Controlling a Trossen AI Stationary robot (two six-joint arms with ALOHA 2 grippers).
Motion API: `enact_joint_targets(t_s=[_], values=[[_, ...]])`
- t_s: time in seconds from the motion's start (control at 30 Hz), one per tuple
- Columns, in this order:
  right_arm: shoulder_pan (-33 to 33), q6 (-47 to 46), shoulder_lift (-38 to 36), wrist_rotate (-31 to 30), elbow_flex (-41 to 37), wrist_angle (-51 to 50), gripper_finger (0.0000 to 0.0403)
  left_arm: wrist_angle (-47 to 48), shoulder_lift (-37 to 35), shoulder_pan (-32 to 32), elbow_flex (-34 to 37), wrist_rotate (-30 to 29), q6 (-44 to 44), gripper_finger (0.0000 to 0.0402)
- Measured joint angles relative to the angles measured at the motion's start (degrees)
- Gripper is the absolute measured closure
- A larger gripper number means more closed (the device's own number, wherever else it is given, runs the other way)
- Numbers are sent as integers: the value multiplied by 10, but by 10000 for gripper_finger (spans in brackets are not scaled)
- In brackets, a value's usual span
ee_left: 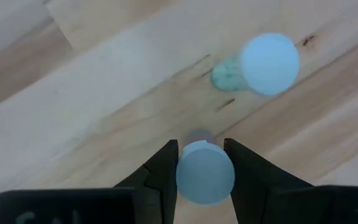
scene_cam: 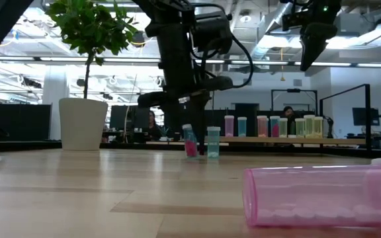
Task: Pick and place medicine bottles onto shelf by color
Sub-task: Move the blue pill bottle to the center of the table
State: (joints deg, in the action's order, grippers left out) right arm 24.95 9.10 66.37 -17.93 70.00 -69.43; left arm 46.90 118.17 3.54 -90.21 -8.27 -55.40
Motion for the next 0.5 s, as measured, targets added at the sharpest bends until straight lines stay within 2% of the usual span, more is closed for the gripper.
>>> enact_joint_targets(t_s=[0.23, 0.5], values=[[-1, 0, 0, 0, 0, 0, 256, 4, 0, 4, 0, -53, 15, 307], [0, 0, 0, 0, 0, -1, 256, 2, 1, 17, 0, -61, 48, 307]])
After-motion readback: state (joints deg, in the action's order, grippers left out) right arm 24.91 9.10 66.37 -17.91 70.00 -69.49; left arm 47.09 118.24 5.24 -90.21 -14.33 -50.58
